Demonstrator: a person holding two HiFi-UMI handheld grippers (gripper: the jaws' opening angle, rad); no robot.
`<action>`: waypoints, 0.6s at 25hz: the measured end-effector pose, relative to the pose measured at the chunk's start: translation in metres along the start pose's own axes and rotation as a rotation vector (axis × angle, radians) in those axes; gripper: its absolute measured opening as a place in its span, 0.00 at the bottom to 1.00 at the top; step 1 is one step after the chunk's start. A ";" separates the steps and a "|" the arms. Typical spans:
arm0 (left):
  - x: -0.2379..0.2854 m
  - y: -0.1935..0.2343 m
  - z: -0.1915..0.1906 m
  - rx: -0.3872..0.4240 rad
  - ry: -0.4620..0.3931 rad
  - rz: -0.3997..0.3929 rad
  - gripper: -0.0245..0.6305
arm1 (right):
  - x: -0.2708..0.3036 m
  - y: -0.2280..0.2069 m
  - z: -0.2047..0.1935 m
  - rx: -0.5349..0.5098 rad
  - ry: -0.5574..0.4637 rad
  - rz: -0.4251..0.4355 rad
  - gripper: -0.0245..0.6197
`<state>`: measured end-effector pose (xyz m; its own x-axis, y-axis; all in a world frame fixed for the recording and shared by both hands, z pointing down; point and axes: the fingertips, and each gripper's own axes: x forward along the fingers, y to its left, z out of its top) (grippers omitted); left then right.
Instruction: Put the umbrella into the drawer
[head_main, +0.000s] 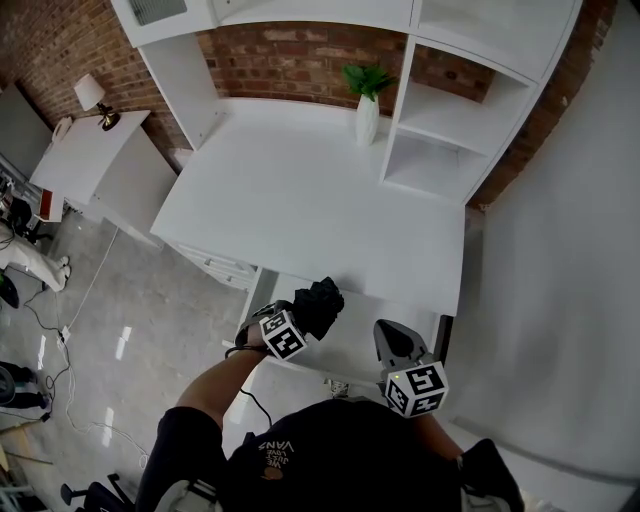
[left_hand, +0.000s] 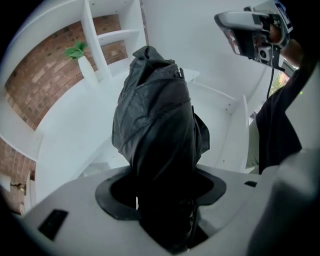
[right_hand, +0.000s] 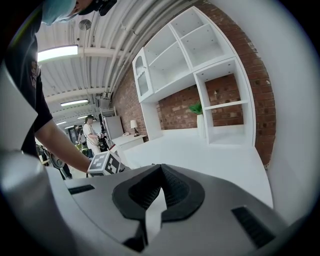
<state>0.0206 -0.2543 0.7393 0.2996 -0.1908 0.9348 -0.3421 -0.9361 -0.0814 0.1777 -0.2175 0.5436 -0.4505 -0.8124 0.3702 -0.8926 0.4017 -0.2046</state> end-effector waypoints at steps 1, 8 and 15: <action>0.005 0.000 -0.002 0.010 0.019 -0.006 0.45 | 0.001 -0.002 -0.001 0.002 0.003 -0.003 0.03; 0.037 0.001 -0.022 0.019 0.146 -0.042 0.45 | 0.010 -0.019 -0.003 0.036 0.009 -0.033 0.03; 0.061 0.002 -0.030 0.013 0.211 -0.076 0.45 | 0.021 -0.028 -0.008 0.047 0.035 -0.024 0.03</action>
<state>0.0113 -0.2588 0.8065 0.1306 -0.0550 0.9899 -0.3140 -0.9494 -0.0113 0.1927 -0.2422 0.5645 -0.4302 -0.8061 0.4063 -0.9016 0.3615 -0.2375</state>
